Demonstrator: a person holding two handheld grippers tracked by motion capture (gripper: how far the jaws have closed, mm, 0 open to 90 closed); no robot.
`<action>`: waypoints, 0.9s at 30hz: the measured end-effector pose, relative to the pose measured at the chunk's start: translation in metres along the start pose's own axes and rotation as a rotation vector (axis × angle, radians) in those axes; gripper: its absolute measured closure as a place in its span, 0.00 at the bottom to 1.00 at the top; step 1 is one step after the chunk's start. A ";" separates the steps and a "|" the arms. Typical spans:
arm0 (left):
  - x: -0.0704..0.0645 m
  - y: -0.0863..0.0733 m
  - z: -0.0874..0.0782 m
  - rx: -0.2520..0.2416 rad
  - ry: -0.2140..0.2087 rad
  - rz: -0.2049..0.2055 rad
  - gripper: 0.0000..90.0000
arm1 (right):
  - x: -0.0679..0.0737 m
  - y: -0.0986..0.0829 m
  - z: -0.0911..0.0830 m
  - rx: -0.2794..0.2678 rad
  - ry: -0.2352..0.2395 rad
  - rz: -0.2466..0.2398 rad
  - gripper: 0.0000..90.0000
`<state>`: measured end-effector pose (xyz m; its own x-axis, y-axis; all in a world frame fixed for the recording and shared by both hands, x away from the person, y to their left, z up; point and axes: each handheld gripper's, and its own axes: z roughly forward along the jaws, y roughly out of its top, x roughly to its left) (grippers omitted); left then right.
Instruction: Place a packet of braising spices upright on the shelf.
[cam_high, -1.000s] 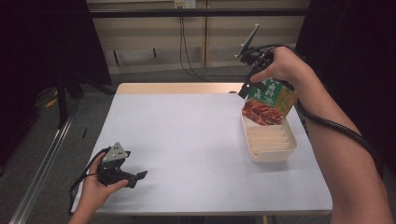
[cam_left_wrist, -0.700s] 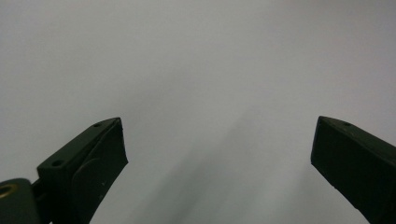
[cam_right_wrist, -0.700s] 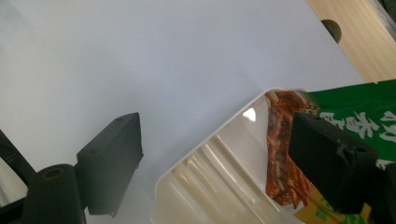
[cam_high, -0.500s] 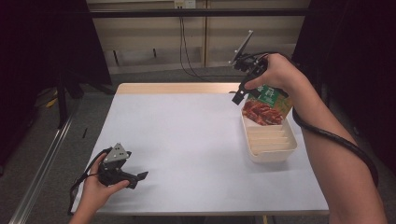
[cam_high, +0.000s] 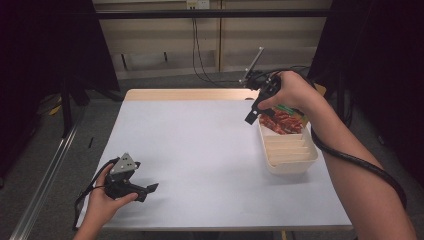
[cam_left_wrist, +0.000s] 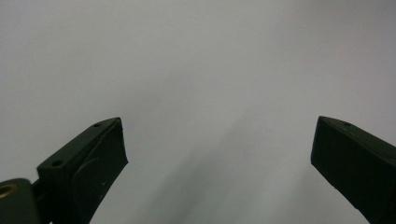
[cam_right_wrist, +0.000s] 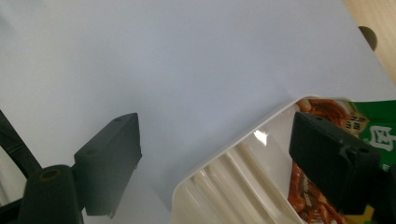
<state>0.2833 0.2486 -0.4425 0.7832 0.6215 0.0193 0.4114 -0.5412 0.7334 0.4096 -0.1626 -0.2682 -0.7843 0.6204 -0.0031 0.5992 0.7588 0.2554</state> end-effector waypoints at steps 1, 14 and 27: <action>0.000 0.000 0.000 -0.002 0.001 0.000 0.04 | 0.002 0.000 0.002 -0.001 0.004 -0.002 0.18; 0.000 0.000 0.000 0.001 0.002 -0.003 0.04 | 0.020 -0.006 0.033 0.029 0.019 -0.056 0.18; 0.000 0.000 0.000 0.002 0.004 -0.002 0.04 | 0.043 -0.012 0.069 0.022 0.061 -0.111 0.17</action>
<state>0.2831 0.2488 -0.4427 0.7806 0.6247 0.0209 0.4136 -0.5413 0.7321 0.3795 -0.1317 -0.3379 -0.8538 0.5198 0.0290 0.5113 0.8266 0.2353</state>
